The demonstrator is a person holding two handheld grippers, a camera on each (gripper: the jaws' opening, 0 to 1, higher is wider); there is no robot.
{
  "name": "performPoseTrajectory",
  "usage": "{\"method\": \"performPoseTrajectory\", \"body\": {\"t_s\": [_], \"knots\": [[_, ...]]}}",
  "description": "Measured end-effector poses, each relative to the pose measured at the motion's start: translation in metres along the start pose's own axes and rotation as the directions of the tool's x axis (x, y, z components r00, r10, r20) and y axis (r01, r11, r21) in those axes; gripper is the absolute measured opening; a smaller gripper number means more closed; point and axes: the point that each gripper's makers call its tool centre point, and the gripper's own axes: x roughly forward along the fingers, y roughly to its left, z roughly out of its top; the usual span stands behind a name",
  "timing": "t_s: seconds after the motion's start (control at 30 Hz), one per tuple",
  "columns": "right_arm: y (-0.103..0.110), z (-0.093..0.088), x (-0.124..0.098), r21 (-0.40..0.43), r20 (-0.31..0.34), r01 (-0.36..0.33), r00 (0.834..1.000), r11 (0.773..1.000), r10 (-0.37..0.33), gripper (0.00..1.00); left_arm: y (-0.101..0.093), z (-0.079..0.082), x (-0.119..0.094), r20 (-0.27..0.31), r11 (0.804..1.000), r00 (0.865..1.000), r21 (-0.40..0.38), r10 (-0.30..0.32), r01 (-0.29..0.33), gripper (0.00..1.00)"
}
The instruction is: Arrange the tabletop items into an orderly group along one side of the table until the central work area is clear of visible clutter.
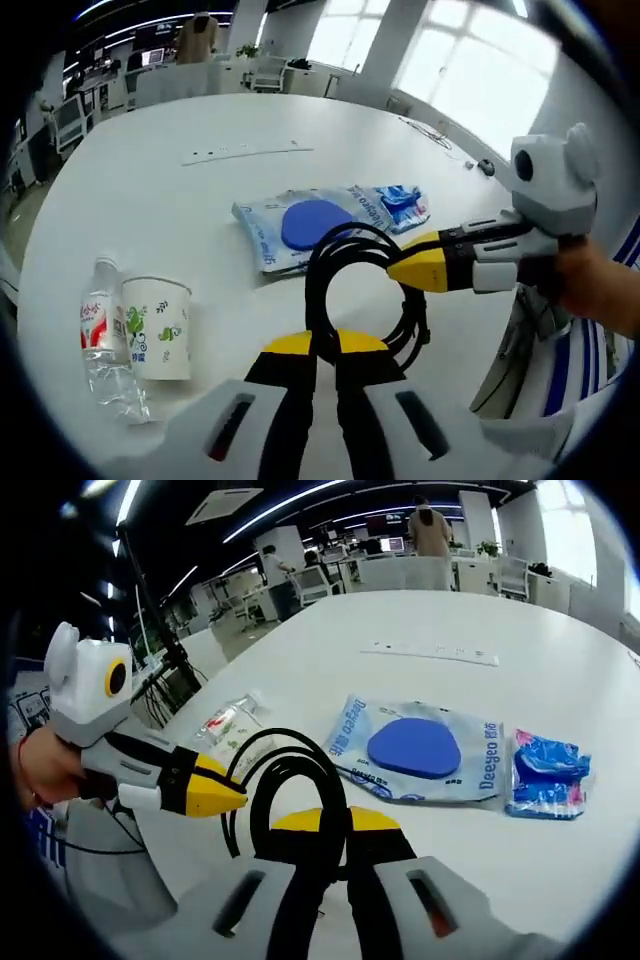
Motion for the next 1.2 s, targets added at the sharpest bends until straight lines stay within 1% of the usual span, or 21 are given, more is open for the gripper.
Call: {"method": "performPoseTrajectory", "body": {"t_s": [0.3,0.4,0.6,0.9,1.13,1.2], "knots": [[-0.036,-0.001,-0.028,0.044,0.029,0.061,0.998,0.997,-0.063,0.04,-0.034,0.020,0.021,-0.015,0.996,0.998,0.062,-0.060,0.061,0.03],[-0.049,-0.002,-0.036,0.063,0.035,0.081,0.996,0.995,-0.083,0.04,-0.046,0.026,0.030,-0.029,0.993,0.996,0.089,-0.081,0.083,0.03],[-0.069,-0.005,-0.047,0.090,0.041,0.110,0.993,0.990,-0.114,0.04,-0.062,0.034,0.045,-0.053,0.986,0.993,0.123,-0.108,0.114,0.03],[-0.098,-0.019,-0.055,0.125,0.029,0.139,0.989,0.982,-0.144,0.04,-0.082,0.033,0.073,-0.109,0.977,0.983,0.141,-0.145,0.160,0.03],[-0.115,-0.031,-0.055,0.155,0.010,0.156,0.987,0.976,-0.159,0.04,-0.092,0.030,0.094,-0.154,0.971,0.974,0.146,-0.166,0.188,0.03],[-0.123,-0.037,-0.053,0.165,0.002,0.166,0.986,0.972,-0.169,0.04,-0.095,0.029,0.100,-0.165,0.969,0.971,0.146,-0.174,0.199,0.03]]}}
